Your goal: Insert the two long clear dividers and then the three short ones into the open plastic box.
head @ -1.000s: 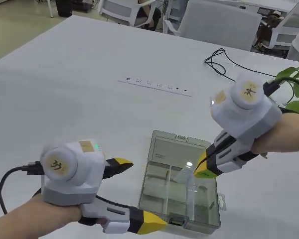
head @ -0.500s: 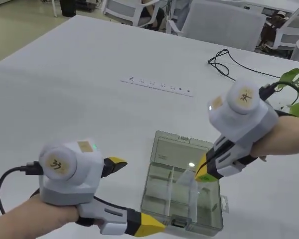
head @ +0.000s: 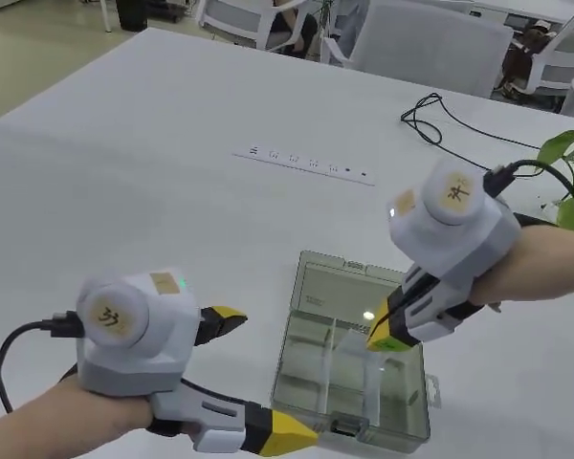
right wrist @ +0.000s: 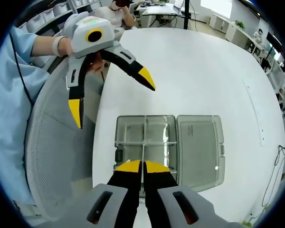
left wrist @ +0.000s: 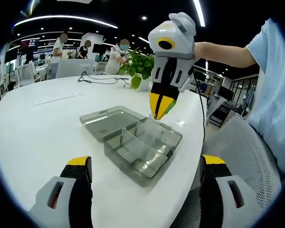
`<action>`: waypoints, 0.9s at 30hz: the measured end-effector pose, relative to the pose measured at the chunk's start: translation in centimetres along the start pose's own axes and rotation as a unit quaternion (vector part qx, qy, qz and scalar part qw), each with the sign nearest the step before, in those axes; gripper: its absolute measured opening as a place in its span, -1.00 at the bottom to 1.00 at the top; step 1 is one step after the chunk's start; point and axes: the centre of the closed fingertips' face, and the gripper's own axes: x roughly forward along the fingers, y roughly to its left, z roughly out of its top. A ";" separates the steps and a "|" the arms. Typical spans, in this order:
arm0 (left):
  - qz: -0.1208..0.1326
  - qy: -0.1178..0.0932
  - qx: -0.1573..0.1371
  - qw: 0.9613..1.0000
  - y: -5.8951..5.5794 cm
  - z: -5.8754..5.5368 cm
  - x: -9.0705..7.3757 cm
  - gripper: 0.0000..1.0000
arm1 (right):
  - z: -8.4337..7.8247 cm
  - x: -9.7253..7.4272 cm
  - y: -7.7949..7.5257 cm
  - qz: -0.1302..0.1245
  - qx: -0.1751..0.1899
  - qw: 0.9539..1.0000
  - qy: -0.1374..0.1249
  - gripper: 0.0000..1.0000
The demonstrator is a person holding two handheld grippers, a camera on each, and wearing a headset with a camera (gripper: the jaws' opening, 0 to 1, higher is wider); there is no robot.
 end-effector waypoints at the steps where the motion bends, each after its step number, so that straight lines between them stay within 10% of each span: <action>1: 0.000 0.000 -0.001 1.000 0.0 0.0 0.0 0.92 | -0.1 0.0 0.0 0.002 0.000 1.000 0.001 -0.95; 27: -0.004 0.002 -0.006 1.000 -0.2 -0.2 0.1 0.86 | -0.3 0.0 -0.1 -0.004 0.001 1.000 -0.001 -0.95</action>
